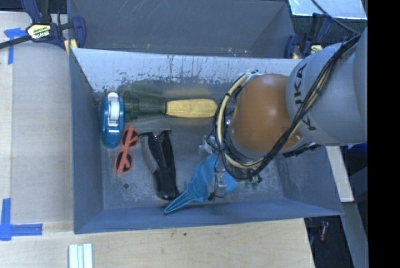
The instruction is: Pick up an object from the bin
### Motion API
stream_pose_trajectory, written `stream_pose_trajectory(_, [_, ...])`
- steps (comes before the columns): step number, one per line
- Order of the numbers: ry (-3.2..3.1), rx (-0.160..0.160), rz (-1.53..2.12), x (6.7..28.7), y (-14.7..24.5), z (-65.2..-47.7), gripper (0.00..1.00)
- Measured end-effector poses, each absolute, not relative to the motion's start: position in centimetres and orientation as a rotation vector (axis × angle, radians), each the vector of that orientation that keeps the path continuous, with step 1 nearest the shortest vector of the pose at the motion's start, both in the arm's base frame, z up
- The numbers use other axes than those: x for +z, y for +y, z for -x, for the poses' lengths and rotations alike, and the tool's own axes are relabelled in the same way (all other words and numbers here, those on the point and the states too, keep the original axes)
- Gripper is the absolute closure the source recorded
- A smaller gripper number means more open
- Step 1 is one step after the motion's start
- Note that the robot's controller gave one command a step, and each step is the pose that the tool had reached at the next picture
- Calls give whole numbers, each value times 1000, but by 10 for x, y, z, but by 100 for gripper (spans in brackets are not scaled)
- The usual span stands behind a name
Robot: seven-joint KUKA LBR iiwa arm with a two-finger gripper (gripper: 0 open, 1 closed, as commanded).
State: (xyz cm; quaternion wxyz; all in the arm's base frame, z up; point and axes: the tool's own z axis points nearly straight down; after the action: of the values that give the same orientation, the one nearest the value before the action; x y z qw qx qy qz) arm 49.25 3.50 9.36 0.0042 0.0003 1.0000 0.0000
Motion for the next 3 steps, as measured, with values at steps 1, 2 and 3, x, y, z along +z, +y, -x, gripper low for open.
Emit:
stream_pose_trajectory(1, [3127, 2, -65, 85, 67, -496, 100])
stream_pose_trajectory(2, [3126, 3, -66, 86, 67, -496, 0])
stream_pose_trajectory(3, [3126, 3, -66, 86, 67, -496, 0])
